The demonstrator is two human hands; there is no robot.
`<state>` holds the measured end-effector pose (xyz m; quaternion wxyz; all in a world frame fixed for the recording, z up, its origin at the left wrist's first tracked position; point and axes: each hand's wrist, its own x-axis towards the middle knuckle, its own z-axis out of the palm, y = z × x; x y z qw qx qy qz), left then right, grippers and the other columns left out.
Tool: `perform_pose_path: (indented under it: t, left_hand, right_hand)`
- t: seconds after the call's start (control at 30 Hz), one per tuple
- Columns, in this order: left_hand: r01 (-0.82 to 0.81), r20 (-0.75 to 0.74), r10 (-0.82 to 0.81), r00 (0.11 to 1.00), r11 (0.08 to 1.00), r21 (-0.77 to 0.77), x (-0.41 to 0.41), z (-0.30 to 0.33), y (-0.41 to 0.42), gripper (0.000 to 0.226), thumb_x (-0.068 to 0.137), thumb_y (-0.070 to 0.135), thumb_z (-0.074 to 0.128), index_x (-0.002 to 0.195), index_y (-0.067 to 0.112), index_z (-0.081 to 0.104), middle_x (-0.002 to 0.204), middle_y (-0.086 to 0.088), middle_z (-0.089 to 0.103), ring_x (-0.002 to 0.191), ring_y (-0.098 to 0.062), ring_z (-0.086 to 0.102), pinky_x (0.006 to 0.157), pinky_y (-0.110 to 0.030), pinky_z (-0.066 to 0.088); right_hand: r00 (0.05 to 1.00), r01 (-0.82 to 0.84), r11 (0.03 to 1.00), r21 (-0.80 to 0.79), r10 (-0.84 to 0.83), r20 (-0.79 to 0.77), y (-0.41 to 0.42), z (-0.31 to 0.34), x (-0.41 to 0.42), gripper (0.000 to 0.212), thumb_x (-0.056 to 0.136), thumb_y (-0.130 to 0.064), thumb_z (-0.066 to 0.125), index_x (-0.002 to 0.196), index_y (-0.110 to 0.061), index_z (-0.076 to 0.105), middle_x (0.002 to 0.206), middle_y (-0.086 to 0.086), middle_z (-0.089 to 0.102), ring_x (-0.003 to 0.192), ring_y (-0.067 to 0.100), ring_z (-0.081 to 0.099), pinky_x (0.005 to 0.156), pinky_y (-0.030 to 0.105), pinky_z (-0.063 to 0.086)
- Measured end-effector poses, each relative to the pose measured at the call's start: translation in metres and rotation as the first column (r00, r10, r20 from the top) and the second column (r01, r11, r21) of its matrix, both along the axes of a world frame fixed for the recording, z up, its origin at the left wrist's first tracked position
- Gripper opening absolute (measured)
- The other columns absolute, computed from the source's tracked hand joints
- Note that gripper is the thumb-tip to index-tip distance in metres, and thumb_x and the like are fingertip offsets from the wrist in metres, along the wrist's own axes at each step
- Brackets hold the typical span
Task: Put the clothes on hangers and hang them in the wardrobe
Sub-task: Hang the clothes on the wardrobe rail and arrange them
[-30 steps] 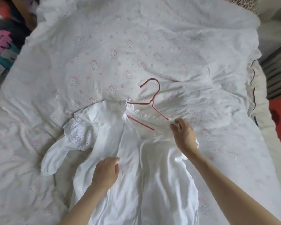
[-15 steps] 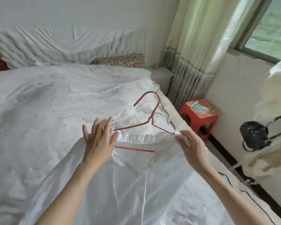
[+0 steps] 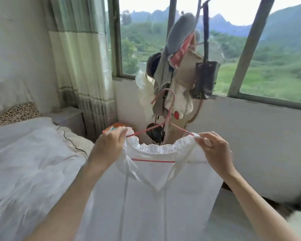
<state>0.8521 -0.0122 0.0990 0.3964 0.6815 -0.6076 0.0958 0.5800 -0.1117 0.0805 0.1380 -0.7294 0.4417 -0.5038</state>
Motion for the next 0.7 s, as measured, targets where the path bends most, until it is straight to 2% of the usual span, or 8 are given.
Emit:
perform_pose_path:
  t: [0.07,0.23,0.37,0.43,0.5,0.53,0.6,0.7]
  left_hand:
    - [0.109,-0.035,-0.111,0.993,0.993,-0.054,-0.056,0.02,-0.03,0.031,0.098,0.025,0.041,0.093,0.004,0.062,0.079,-0.021,0.066,0.082,-0.042,0.06,0.072,-0.044,0.047]
    - [0.393,-0.054,-0.403,0.914,0.91,-0.128,-0.203,0.033,-0.082,0.031,0.098,0.027,0.04,0.101,0.008,0.065,0.087,-0.012,0.069,0.085,-0.035,0.063,0.075,-0.039,0.048]
    - [0.681,0.041,-0.68,0.732,0.728,-0.08,-0.309,0.038,-0.106,0.057,0.094,0.047,0.024,0.118,0.011,0.062,0.111,-0.004,0.067,0.098,-0.021,0.063,0.081,-0.027,0.043]
    - [0.811,-0.058,-0.81,0.583,0.585,-0.021,-0.354,0.04,-0.115,0.055,0.096,0.047,0.024,0.128,0.016,0.055,0.121,0.009,0.058,0.108,0.0,0.054,0.092,-0.016,0.039]
    - [0.889,-0.183,-0.874,0.45,0.457,0.004,-0.391,0.035,-0.127,0.034,0.098,0.029,0.039,0.123,0.017,0.058,0.112,0.024,0.059,0.102,0.017,0.051,0.091,-0.004,0.035]
    - [0.908,-0.203,-0.888,0.414,0.418,0.023,-0.407,0.03,-0.134,0.027,0.096,0.018,0.047,0.117,0.017,0.063,0.102,0.029,0.063,0.095,0.018,0.054,0.088,-0.005,0.038]
    - [0.933,-0.184,-0.916,0.357,0.343,0.106,-0.44,0.015,-0.146,0.02,0.091,0.012,0.055,0.1,0.019,0.072,0.081,0.028,0.066,0.078,0.011,0.058,0.078,-0.012,0.043]
    - [0.933,-0.136,-0.933,0.334,0.307,0.188,-0.485,-0.002,-0.152,0.017,0.089,0.017,0.06,0.076,0.009,0.065,0.059,0.014,0.055,0.058,-0.003,0.044,0.063,-0.02,0.041]
  right_hand:
    - [0.997,0.078,0.996,-0.041,-0.078,-0.002,-0.003,0.01,-0.053,0.005,0.082,-0.015,0.069,0.083,-0.01,0.072,0.078,-0.005,0.061,0.069,-0.005,0.057,0.059,0.008,0.04]
    - [0.959,0.285,0.953,-0.107,-0.283,0.034,0.012,0.028,-0.186,0.005,0.081,-0.014,0.069,0.079,-0.01,0.07,0.076,-0.004,0.061,0.068,-0.009,0.054,0.063,0.003,0.036]
    - [0.903,0.43,0.898,-0.094,-0.425,0.066,0.036,0.043,-0.291,0.008,0.082,-0.017,0.068,0.08,-0.01,0.07,0.077,-0.001,0.062,0.071,-0.006,0.054,0.065,0.004,0.036]
    - [0.865,0.5,0.862,-0.077,-0.495,0.079,0.052,0.045,-0.338,0.007,0.082,-0.016,0.068,0.08,-0.01,0.069,0.078,0.0,0.063,0.072,0.001,0.054,0.065,0.006,0.037]
    - [0.822,0.569,0.821,-0.052,-0.565,0.069,0.071,0.038,-0.381,0.007,0.083,-0.018,0.068,0.081,-0.011,0.069,0.079,-0.002,0.063,0.074,0.001,0.054,0.064,0.008,0.038]
    - [0.799,0.601,0.798,-0.039,-0.599,0.059,0.081,0.033,-0.399,0.008,0.083,-0.019,0.067,0.082,-0.012,0.068,0.079,-0.002,0.063,0.074,0.002,0.055,0.064,0.009,0.038]
    - [0.755,0.655,0.755,-0.004,-0.655,0.045,0.101,0.024,-0.428,0.01,0.083,-0.021,0.067,0.083,-0.011,0.067,0.079,-0.003,0.063,0.073,0.006,0.056,0.064,0.011,0.038]
    - [0.708,0.705,0.708,0.05,-0.706,0.02,0.124,0.017,-0.454,0.009,0.083,-0.019,0.068,0.083,-0.01,0.066,0.079,-0.005,0.062,0.073,0.004,0.055,0.064,0.008,0.038]
